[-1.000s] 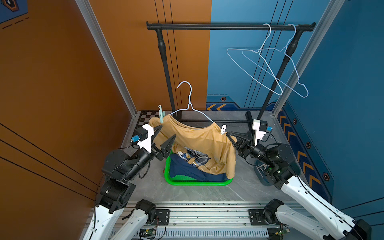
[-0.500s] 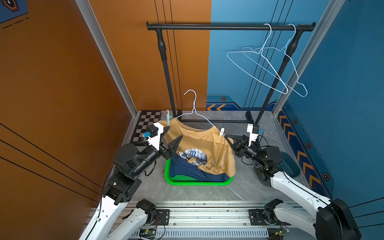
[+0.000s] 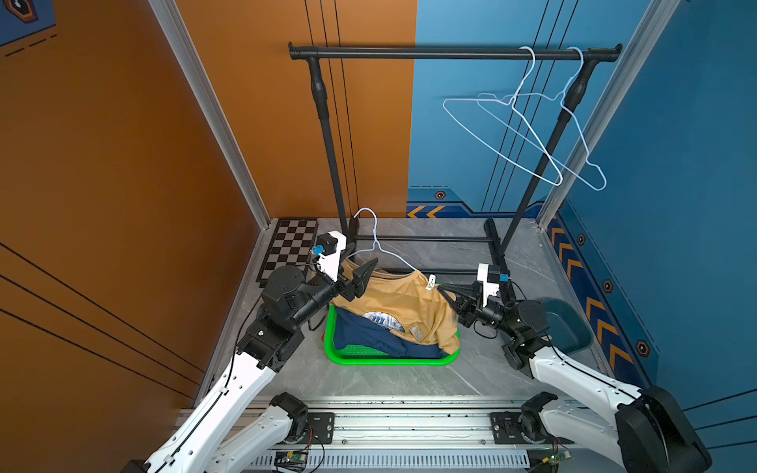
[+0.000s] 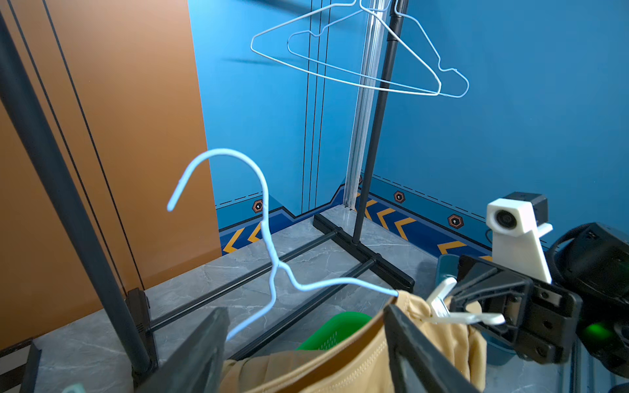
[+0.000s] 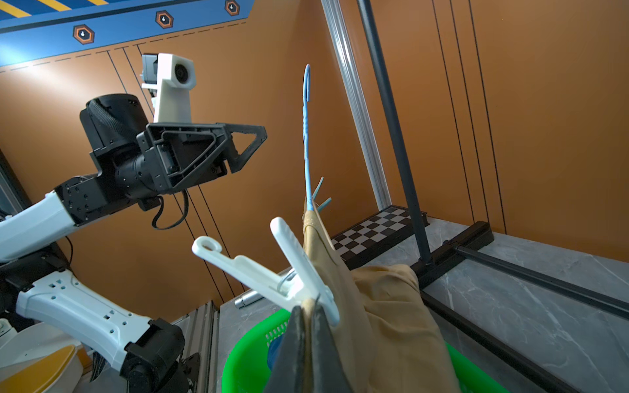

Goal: Remove the clothespins securing t-shirts to the hanger
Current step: Pick up the hanger from the clothes rail.

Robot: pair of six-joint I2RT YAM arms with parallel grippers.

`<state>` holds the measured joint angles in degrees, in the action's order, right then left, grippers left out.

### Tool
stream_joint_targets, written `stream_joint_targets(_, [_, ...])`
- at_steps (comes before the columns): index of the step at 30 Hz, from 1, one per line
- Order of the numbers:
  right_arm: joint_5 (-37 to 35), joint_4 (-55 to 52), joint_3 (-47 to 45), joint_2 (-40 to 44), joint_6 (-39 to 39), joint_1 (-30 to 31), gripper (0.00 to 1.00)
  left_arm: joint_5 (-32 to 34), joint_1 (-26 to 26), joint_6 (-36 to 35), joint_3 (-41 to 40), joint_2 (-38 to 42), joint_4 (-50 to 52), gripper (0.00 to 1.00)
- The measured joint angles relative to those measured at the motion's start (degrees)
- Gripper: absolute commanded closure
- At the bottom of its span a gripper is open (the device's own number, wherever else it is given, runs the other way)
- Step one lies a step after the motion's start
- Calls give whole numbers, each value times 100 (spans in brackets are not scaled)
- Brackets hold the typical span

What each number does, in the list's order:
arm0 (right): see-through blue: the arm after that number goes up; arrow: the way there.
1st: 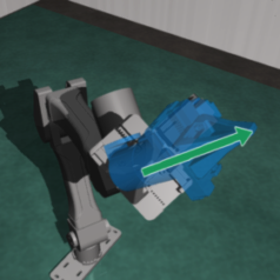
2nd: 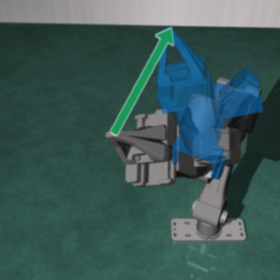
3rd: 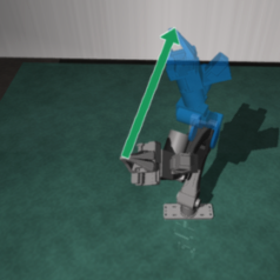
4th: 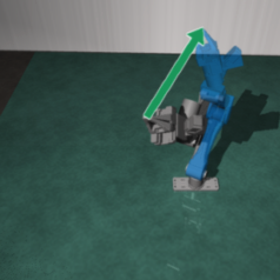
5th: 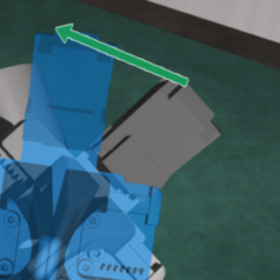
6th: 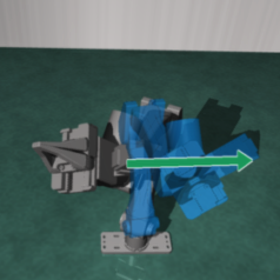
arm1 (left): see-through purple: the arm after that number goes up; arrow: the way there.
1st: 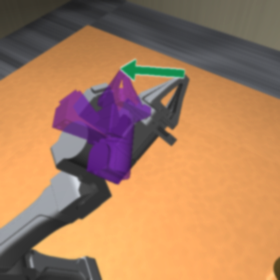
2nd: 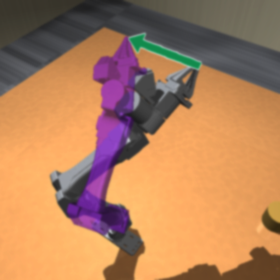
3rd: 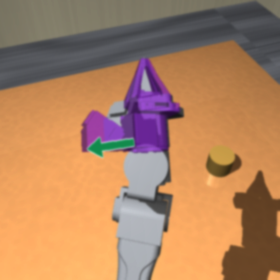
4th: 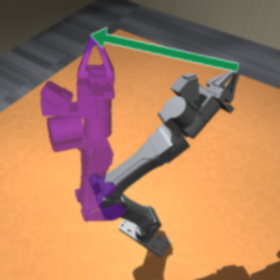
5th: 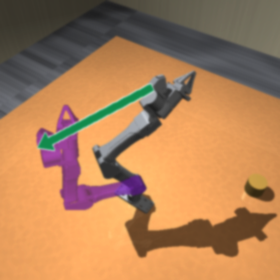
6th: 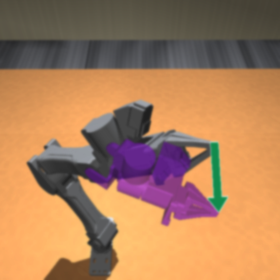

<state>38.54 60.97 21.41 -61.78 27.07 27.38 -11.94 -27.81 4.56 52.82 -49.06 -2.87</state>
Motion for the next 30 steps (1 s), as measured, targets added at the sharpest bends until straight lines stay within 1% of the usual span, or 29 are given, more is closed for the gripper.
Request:
stream_joint_targets(4, [-127, -310, -107, 223, -457, 157, 100, -4, 42, 127, 0, -258, -236, 29])
stream_joint_targets(9, [-208, -575, -157, 437, -815, 162, 100, -11, 94, 280, 0, -584, -426, 34])
stream_joint_targets(14, [-280, -754, -243, 557, -1001, 162, 100, -37, 127, 444, 0, -763, -623, 45])
stream_joint_targets(18, [-284, -892, -275, 601, -1102, 162, 100, -98, 164, 551, 0, -817, -804, 50])
stream_joint_targets(21, [-284, -920, -275, 625, -1130, 162, 100, -168, 168, 595, 0, -859, -885, 52])
stream_joint_targets(30, [-339, -953, -275, 629, -1185, 162, 100, -203, 168, 710, -79, -957, -964, 52])
